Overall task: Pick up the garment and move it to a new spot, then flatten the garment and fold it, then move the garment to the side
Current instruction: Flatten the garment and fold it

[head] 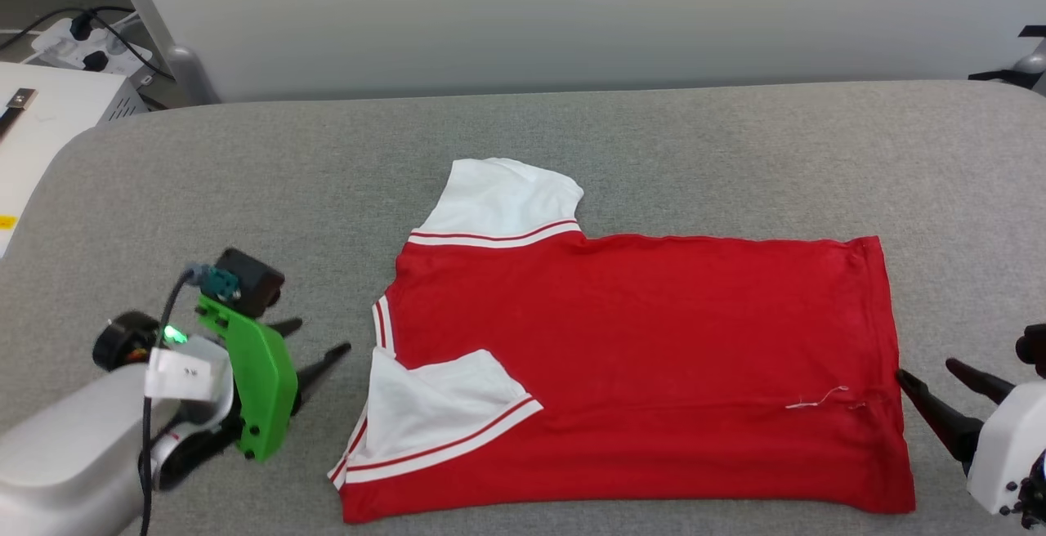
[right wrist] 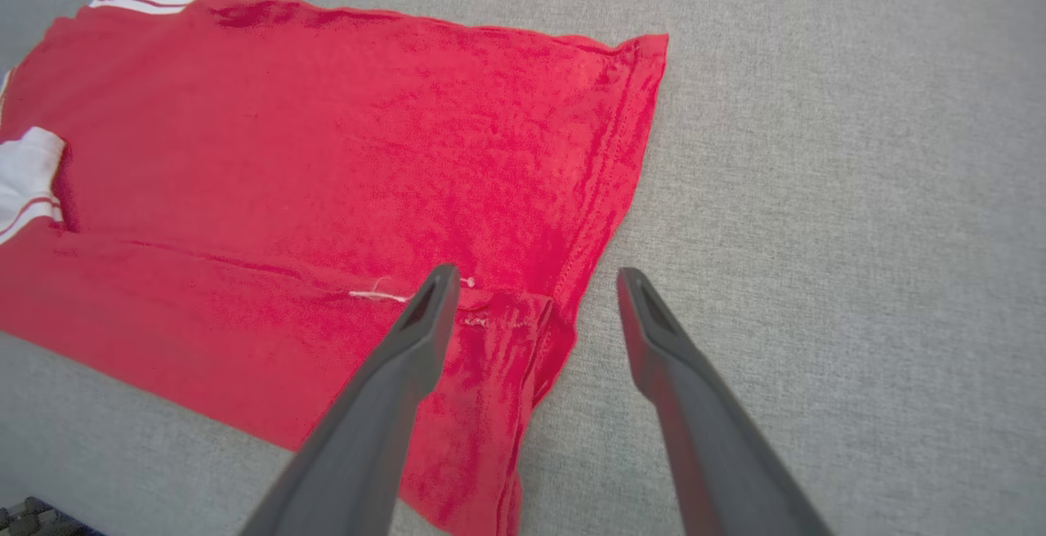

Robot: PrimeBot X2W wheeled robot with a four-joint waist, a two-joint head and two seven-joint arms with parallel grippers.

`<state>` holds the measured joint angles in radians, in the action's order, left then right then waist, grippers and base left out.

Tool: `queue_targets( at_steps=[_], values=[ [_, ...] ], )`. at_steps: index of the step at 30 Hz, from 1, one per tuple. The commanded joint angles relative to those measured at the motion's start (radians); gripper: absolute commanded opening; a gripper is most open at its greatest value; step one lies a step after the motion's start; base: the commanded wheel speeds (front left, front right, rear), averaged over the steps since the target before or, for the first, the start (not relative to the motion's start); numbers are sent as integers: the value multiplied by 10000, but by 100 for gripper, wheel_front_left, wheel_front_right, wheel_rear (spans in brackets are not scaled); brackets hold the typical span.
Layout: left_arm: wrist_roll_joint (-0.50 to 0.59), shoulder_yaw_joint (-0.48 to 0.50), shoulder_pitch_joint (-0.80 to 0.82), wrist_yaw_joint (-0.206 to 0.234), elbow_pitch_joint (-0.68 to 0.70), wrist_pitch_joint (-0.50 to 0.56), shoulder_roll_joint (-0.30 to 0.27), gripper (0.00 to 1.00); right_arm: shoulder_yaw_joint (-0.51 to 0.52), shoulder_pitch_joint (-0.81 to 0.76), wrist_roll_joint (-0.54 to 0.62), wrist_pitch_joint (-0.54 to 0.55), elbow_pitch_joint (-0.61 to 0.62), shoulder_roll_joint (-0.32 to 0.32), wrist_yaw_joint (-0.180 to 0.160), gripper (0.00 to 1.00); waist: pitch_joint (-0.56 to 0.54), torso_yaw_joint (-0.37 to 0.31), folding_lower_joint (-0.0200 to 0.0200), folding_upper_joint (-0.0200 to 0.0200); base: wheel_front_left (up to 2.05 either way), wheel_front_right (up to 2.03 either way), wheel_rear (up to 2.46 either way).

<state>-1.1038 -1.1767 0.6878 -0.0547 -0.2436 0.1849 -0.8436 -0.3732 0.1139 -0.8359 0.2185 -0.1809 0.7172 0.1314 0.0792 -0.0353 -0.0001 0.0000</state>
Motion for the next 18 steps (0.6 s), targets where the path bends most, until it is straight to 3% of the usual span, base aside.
queue_targets(
  at_steps=[1, 4, 11, 18],
  values=[
    [238, 150, 444, 73, 25, -89, -85, 100, 243, -149, 203, -278, 149, -177, -7, 100, 34, -79, 1, 0, 0, 0, 0],
    [279, 488, 1064, 70, -29, -173, -1, 100, 846, -107, 777, -897, 452, -497, -7, 100, 156, -210, 1, 0, 0, 0, 0],
    [805, 1159, 2867, 234, -777, -456, 568, 100, 2136, -23, 2471, -2575, 1223, -2048, -7, 100, 832, -705, 1, 0, 0, 0, 0],
    [988, 1272, 4647, -127, -1863, 298, 1414, 100, 2397, 6, 3641, -3173, 1937, -3272, -7, 100, 1873, -1334, 1, 0, 0, 0, 0]
  ],
)
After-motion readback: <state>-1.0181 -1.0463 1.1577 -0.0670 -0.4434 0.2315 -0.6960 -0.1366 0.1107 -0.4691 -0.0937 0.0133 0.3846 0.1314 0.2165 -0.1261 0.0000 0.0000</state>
